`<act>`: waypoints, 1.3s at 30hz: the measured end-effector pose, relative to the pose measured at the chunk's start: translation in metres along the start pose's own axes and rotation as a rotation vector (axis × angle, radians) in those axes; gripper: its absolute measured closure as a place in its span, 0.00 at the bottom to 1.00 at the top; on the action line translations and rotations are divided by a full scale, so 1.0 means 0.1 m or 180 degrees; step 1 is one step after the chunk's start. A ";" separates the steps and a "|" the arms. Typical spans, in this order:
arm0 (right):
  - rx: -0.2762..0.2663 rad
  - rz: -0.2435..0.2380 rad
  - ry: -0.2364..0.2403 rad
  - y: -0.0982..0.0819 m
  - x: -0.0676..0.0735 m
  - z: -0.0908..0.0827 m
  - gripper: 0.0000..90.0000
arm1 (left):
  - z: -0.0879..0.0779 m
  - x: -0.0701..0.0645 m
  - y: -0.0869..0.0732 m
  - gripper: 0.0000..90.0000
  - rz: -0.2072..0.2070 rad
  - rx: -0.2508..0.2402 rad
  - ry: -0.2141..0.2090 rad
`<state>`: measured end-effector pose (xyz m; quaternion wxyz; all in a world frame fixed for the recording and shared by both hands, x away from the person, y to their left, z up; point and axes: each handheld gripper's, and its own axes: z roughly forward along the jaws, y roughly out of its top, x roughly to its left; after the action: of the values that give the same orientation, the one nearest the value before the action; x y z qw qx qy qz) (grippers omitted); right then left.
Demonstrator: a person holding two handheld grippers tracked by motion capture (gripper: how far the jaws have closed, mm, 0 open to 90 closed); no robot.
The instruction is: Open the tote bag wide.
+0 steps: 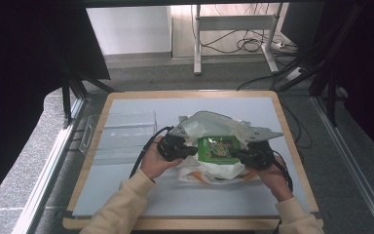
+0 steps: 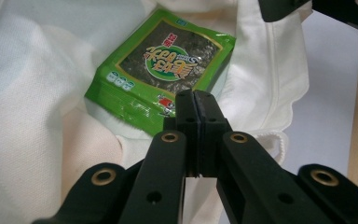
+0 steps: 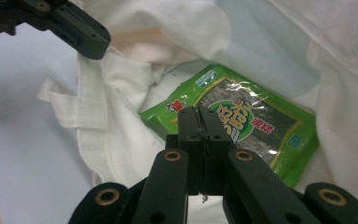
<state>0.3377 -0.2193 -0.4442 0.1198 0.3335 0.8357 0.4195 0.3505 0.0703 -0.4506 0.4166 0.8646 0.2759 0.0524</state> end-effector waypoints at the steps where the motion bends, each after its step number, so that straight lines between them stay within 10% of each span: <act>1: -0.0002 -0.0005 -0.0005 0.01 0.00 0.00 0.98 | -0.01 0.00 0.00 1.00 0.0006 -0.0016 -0.0006; 39: 0.0524 -0.0035 -0.0430 0.41 -0.34 0.52 0.99 | 0.17 -0.01 -0.05 0.99 0.0022 0.0134 -0.0128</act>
<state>0.4065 -0.1922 -0.4469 0.1503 0.3652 0.8592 0.3253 0.3528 0.0605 -0.4647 0.4036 0.8750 0.2656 0.0306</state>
